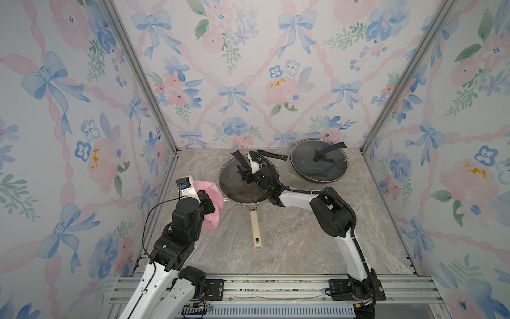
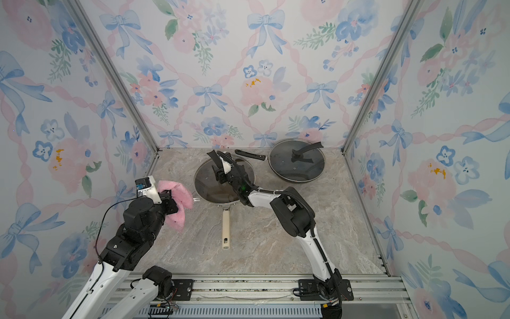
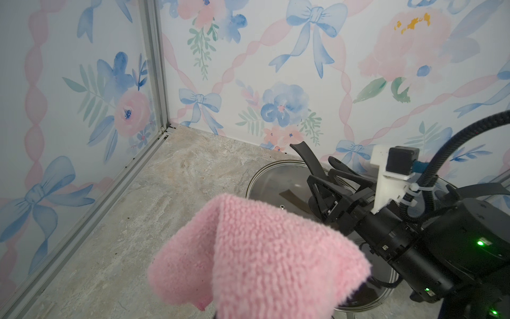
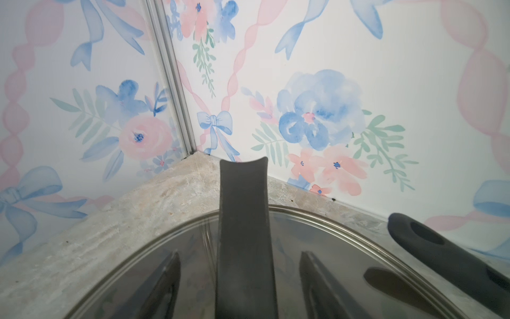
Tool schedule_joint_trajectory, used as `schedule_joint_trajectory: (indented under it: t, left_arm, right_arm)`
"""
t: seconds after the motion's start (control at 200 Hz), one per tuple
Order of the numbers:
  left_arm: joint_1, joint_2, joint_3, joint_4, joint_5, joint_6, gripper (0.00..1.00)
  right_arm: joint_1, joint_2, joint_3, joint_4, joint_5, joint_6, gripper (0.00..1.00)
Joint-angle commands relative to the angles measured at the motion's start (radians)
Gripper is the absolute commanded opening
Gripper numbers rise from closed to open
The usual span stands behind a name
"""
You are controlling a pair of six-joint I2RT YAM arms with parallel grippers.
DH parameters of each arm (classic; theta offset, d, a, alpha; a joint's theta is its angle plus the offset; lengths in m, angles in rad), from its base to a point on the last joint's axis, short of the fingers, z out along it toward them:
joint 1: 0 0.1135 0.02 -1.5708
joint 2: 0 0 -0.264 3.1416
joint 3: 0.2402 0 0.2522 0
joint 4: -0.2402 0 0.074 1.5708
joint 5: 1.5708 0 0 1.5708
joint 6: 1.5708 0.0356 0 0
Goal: Wipe the pot lid with a cloth
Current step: Place the pot lid on the cooking pot.
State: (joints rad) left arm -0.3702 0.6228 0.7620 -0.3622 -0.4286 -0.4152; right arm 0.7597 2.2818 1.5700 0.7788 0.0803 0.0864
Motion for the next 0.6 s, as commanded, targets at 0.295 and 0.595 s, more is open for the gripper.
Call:
schedule_joint_trajectory:
  t: [0.295, 0.595]
  left_arm:
    - [0.020, 0.132, 0.085, 0.100, 0.090, 0.045, 0.00]
    - [0.020, 0.170, 0.143, 0.088, 0.060, -0.013, 0.00]
  right_arm:
    - [-0.016, -0.239, -0.101, 0.028, -0.033, 0.014, 0.97]
    - [-0.036, -0.386, -0.131, -0.464, -0.049, 0.048, 0.96]
